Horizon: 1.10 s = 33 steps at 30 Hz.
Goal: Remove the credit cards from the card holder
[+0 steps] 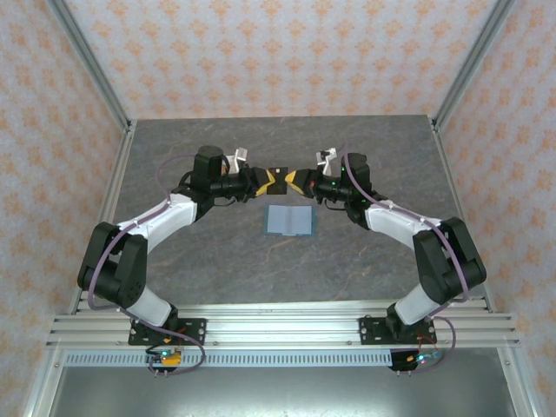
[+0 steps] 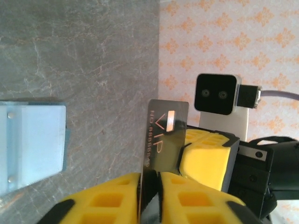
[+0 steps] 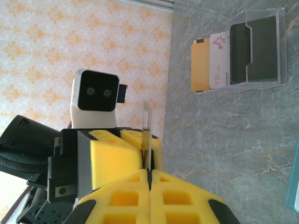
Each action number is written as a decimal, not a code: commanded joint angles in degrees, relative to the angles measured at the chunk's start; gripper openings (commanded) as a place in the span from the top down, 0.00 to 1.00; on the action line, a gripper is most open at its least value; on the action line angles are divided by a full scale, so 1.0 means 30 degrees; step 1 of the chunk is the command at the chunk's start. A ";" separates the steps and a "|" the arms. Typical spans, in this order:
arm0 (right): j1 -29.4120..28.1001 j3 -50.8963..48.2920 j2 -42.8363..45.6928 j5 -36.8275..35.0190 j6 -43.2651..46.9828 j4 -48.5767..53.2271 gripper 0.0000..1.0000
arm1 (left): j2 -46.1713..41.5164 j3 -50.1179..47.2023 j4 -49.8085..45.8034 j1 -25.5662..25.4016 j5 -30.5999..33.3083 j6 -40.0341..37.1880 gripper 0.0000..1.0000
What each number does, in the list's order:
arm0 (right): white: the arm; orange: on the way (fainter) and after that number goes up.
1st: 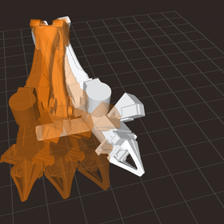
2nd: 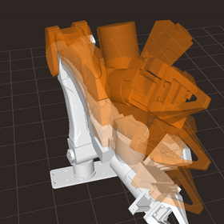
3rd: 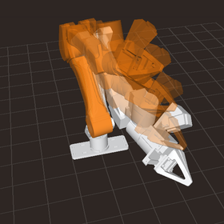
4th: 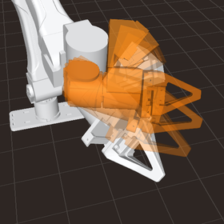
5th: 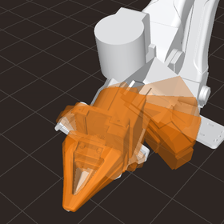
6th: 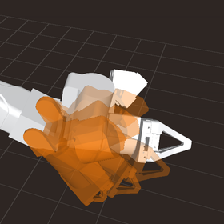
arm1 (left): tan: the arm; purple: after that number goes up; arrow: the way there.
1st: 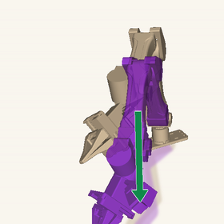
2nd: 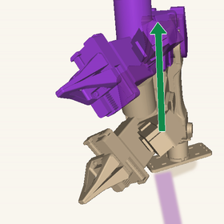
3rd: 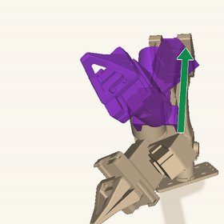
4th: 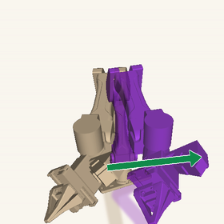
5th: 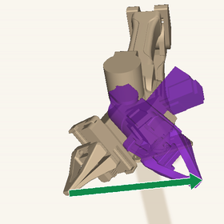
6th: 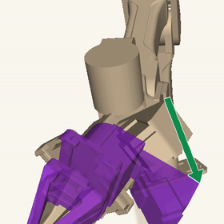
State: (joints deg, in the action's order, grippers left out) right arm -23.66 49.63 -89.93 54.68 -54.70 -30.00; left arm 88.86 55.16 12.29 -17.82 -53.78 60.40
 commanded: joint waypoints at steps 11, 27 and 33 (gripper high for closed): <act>0.0192 0.1416 0.2056 -0.4691 0.5971 0.9600 0.29 | -0.2146 0.0701 -0.7277 0.0697 0.5182 -0.5521 1.00; 0.0204 -0.0326 0.3846 -0.7854 0.8588 1.0885 0.01 | 0.0718 0.6052 -1.3969 0.0749 1.4851 -1.0578 1.00; 0.0197 -0.0558 0.3855 -0.7885 0.8828 1.0812 0.01 | 0.3671 0.8181 -1.3023 0.0741 1.4923 -1.0040 1.00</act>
State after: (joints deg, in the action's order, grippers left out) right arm -23.20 48.90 -79.50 32.29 -29.89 2.17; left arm 97.14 77.19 -27.14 -16.05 -11.57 31.35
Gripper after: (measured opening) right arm 0.994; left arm 0.047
